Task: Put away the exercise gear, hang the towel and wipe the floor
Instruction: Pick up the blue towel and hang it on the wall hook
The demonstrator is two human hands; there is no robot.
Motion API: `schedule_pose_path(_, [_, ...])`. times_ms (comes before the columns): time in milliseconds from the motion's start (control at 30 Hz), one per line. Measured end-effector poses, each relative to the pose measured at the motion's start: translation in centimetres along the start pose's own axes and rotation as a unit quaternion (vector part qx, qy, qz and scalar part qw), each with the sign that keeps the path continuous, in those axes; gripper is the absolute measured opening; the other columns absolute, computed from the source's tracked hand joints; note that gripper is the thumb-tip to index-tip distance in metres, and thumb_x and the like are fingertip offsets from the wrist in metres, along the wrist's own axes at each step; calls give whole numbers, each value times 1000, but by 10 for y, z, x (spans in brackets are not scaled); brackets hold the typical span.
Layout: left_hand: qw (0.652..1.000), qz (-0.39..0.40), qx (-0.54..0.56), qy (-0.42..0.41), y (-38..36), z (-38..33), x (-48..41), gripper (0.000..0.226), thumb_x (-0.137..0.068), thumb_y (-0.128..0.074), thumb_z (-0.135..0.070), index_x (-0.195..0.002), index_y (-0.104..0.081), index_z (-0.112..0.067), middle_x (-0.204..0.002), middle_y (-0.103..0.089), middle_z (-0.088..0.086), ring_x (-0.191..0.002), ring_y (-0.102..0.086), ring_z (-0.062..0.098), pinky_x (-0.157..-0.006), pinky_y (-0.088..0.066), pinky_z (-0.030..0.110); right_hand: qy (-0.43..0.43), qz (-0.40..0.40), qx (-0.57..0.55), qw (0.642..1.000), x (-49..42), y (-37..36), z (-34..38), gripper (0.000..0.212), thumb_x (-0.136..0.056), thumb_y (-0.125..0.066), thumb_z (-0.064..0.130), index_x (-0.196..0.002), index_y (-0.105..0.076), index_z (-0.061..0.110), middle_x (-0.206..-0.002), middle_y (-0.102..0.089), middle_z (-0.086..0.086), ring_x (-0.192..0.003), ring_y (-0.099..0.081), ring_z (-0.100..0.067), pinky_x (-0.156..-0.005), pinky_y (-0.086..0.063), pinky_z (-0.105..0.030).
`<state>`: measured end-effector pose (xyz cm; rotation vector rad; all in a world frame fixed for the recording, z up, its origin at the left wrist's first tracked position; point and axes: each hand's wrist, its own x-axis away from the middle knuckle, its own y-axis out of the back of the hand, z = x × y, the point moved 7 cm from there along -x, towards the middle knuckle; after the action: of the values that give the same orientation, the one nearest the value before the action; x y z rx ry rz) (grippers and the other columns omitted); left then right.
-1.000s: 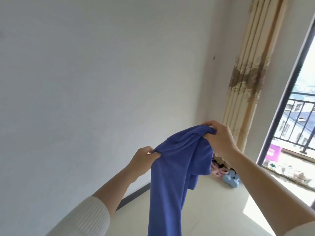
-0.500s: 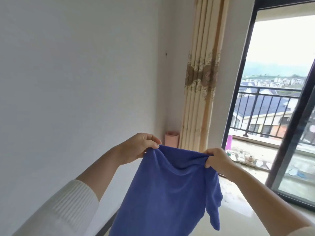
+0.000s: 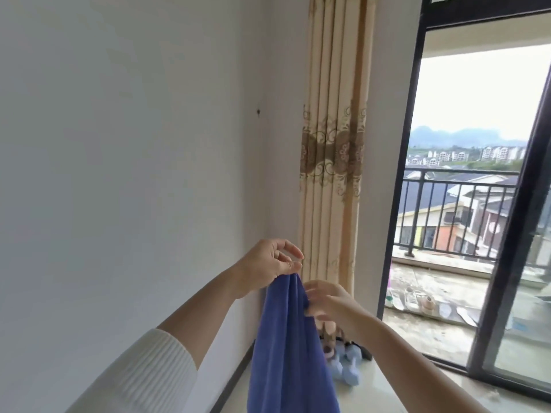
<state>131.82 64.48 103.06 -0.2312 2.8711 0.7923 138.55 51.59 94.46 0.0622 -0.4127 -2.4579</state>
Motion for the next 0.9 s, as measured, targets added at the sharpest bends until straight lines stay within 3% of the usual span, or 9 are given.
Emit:
schedule_pose_path(100, [1000,4,-14,-5,16,19,-65,8,-86,-71,-24,-93,-68,-25,-83,-67,3,-82,-63,13,-81,-48,29,51,16,-20,998,-74,2,15,29,-82,-60,-2,-101,-72,15,-95,-73,-4,-92,-68,-17,-81,-57,-30])
schedule_pose_path(200, [999,-21,-31,6,50,44,-125,12,-83,-74,-25,-92,-68,-25,-90,-69,10,-84,-64,14,-82,-50,29,54,31,-52,997,-149,8,28,19,-87,-60,4,-101,-73,7,-97,-72,-6,-92,-68,-16,-76,-56,-29])
schedule_pose_path(333, [993,-83,-81,7,106,70,-195,14,-80,-76,-23,-90,-67,-24,-84,-65,3,-79,-61,11,-78,-48,25,42,81,-73,993,-236,7,46,17,-81,-61,12,-90,-74,9,-101,-71,-13,-100,-66,-27,-94,-52,-43])
schedule_pose_path(467, [983,-110,-144,3,151,90,-261,13,-81,-76,-21,-91,-68,-20,-80,-65,-1,-74,-60,9,-71,-47,21,47,100,-82,990,-317,14,64,12,-78,-62,15,-76,-73,12,-88,-68,-13,-84,-64,-25,-78,-50,-38])
schedule_pose_path(633, [972,-130,-196,4,204,112,-357,17,-78,-78,-17,-91,-68,-20,-81,-64,-5,-79,-61,12,-74,-50,25,124,-27,-50,991,-432,53,111,13,-86,-63,18,-87,-76,14,-91,-73,-12,-82,-66,-20,-75,-51,-32])
schedule_pose_path(800, [971,-51,-232,6,231,137,-468,21,-80,-70,-11,-98,-66,-21,-87,-70,-3,-81,-67,15,-74,-55,29,206,-93,-25,974,-543,83,177,15,-90,-59,15,-87,-74,17,-81,-69,3,-76,-60,-9,-68,-47,-23])
schedule_pose_path(900, [964,-62,-258,23,263,156,-532,7,-86,-62,-20,-93,-65,-22,-79,-67,-4,-68,-61,9,-62,-48,17,219,-125,-25,967,-606,113,203,18,-91,-56,15,-87,-73,18,-88,-71,-1,-81,-61,-12,-76,-50,-27])
